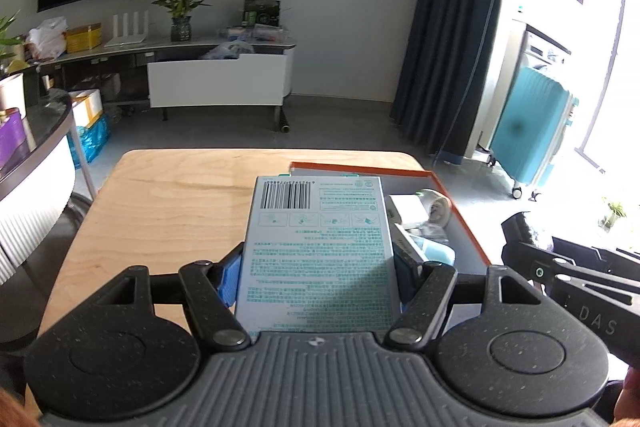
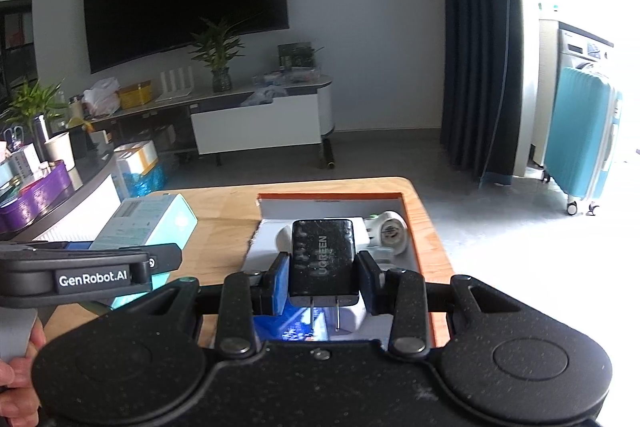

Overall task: Organize rigid objects
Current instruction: 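Carry the medicine box with the left tool while the right tool carries the black charger over the box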

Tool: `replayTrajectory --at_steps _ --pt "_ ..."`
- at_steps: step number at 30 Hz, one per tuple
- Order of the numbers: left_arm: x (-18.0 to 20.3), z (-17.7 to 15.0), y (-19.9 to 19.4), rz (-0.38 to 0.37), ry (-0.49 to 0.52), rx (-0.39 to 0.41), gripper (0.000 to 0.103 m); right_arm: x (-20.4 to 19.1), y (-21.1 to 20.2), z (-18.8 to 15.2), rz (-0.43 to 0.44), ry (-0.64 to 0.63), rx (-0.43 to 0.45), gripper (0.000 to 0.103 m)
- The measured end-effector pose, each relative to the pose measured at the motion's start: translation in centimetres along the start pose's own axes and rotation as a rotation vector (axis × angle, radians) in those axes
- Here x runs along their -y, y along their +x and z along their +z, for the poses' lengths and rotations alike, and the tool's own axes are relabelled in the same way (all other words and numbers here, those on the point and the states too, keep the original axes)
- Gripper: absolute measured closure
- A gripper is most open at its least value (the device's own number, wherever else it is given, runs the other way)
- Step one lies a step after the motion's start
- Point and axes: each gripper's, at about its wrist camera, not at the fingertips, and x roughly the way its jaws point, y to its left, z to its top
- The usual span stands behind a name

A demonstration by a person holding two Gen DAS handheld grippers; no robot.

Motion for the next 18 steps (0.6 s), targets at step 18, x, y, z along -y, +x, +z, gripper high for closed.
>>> replayTrajectory --at_steps 18 --pt "1.8 0.4 1.4 -0.056 0.031 -0.013 0.032 3.6 -0.8 -0.5 -0.074 0.058 0.011 0.06"
